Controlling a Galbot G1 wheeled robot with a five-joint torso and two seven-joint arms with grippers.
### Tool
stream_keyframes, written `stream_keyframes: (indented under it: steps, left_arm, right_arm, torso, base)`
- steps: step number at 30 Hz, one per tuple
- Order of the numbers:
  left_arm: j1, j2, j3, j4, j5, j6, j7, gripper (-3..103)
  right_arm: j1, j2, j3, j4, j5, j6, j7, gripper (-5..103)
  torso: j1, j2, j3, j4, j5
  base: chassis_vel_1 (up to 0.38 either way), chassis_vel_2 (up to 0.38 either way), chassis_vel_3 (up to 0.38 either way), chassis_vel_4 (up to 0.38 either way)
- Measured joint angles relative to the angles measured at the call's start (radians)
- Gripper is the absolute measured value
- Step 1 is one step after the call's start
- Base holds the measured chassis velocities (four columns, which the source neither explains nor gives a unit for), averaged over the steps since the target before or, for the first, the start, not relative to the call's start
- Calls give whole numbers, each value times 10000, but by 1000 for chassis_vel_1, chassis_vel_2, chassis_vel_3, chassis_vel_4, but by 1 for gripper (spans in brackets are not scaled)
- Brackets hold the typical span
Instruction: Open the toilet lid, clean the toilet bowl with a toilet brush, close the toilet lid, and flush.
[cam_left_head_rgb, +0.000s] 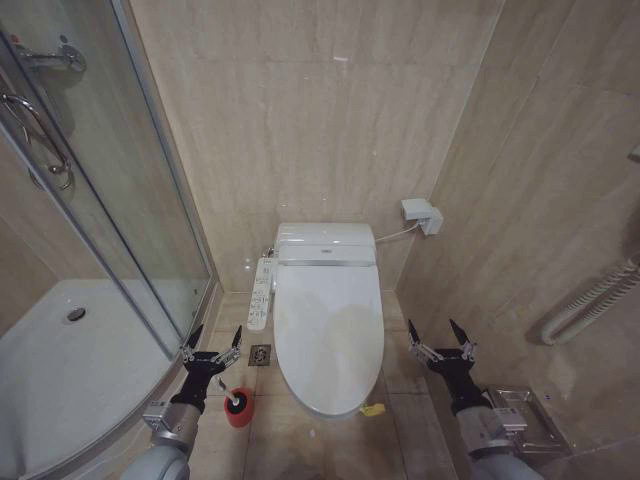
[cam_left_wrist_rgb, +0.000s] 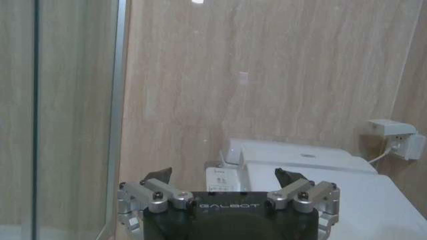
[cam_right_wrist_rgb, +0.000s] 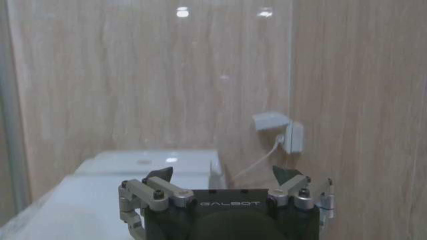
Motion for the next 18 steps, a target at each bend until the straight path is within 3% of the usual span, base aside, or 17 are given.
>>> stream_keyframes:
  steps: [9, 18]
  left_arm:
    - [-3, 0, 0, 0, 0, 0, 0, 100]
    - [-3, 0, 0, 0, 0, 0, 0, 100]
  right_arm:
    - [-853, -108, -87, -728, -131, 788, -502, 100]
    - [-1552, 476, -302, -1559, -991, 1609, -1016, 100]
  torso:
    - [0, 0, 0, -1, 0]
    - [0, 1, 0, -1, -2]
  base:
    - [0, 0, 0, 0]
    - [0, 0, 0, 0]
